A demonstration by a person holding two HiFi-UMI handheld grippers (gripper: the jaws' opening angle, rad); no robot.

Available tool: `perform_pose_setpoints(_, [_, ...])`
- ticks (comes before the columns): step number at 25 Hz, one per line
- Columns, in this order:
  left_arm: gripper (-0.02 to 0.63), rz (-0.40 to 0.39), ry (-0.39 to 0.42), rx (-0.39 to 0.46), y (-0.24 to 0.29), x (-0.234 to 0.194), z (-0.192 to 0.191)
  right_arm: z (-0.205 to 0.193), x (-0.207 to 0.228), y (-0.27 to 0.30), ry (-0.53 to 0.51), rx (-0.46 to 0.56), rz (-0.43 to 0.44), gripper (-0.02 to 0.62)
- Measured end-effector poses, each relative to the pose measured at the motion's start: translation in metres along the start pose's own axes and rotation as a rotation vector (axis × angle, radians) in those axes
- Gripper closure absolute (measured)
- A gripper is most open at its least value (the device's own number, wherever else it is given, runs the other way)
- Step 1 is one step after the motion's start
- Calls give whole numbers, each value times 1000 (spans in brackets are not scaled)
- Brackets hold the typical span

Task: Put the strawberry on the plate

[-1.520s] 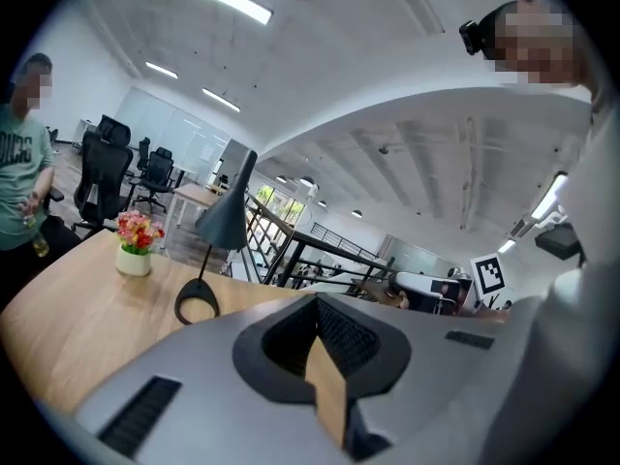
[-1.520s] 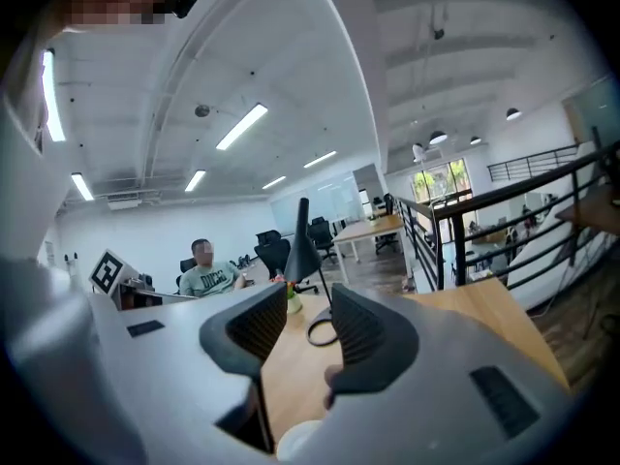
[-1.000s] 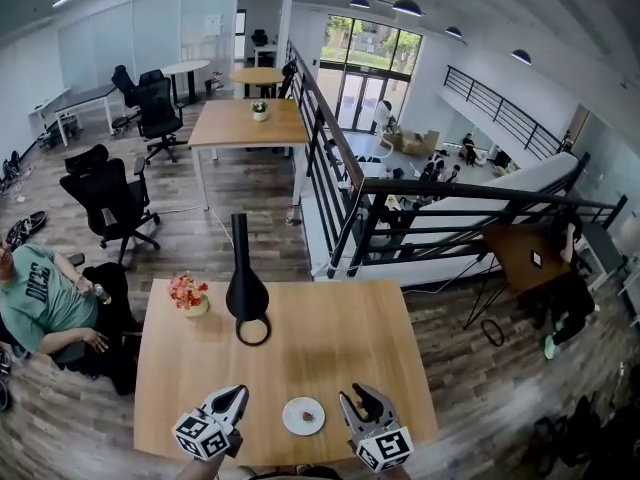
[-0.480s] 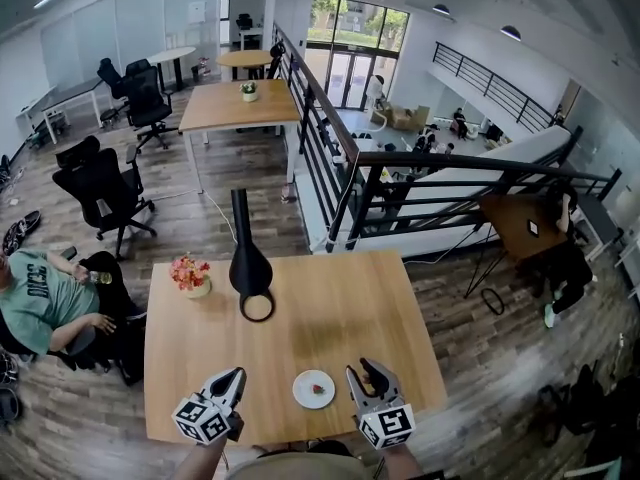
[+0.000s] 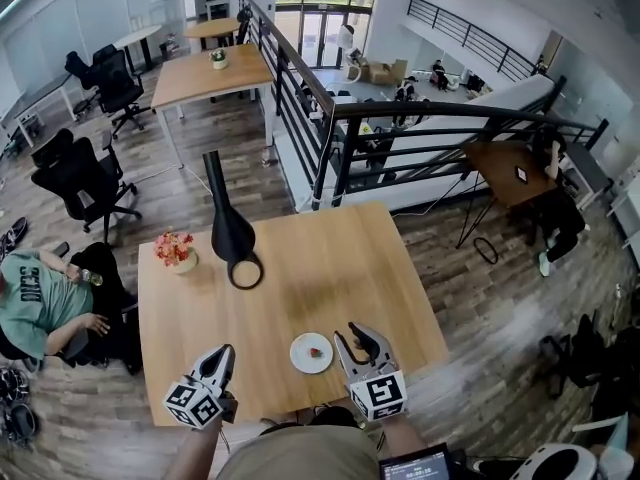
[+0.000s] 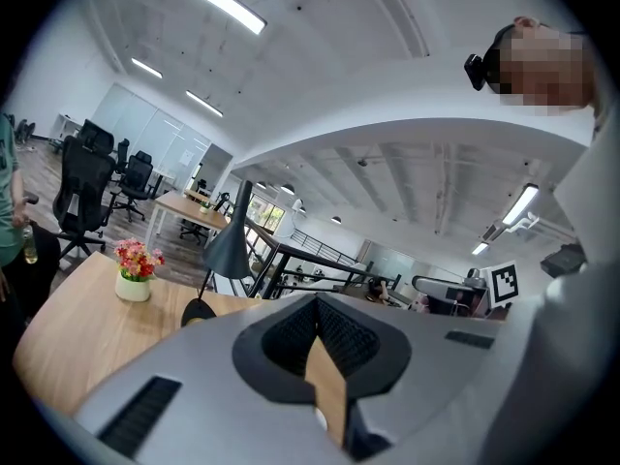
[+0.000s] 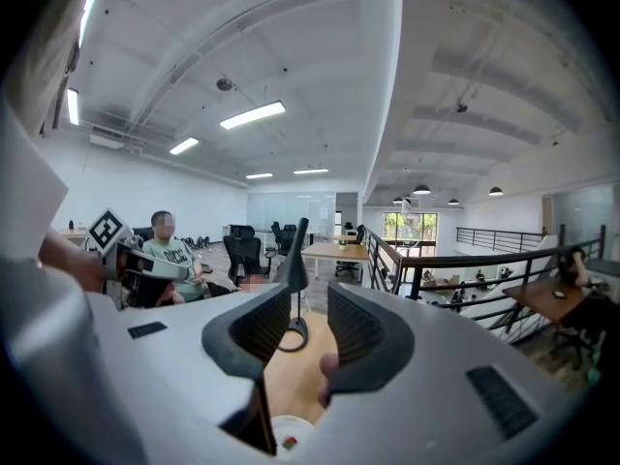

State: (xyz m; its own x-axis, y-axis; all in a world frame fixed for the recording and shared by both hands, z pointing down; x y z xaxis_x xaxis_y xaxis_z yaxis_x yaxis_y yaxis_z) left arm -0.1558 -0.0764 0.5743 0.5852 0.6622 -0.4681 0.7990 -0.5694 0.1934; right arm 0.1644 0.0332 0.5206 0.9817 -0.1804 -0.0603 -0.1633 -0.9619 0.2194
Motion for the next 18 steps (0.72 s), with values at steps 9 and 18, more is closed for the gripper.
perform_pose_setpoints(9, [603, -20, -5, -18, 3, 7, -9, -12, 6, -9, -16, -61, -29, 491])
perform_pose_setpoints(18, [603, 37, -34, 6, -7, 9, -10, -11, 9, 5, -16, -60, 31, 489])
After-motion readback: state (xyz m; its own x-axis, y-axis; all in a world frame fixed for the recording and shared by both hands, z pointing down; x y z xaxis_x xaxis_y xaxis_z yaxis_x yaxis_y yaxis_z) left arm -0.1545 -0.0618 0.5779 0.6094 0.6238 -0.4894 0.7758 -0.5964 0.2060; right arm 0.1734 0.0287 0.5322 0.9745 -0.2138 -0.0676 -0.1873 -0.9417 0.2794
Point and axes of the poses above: the fingertips, and each gripper's own axes: y forward along the fingers, x to its right, z out of its top, the point moved 9 cm from there along -y, backward along the fingers, and after that the axes turned 2 degrees about z, right-handed, at the moved point
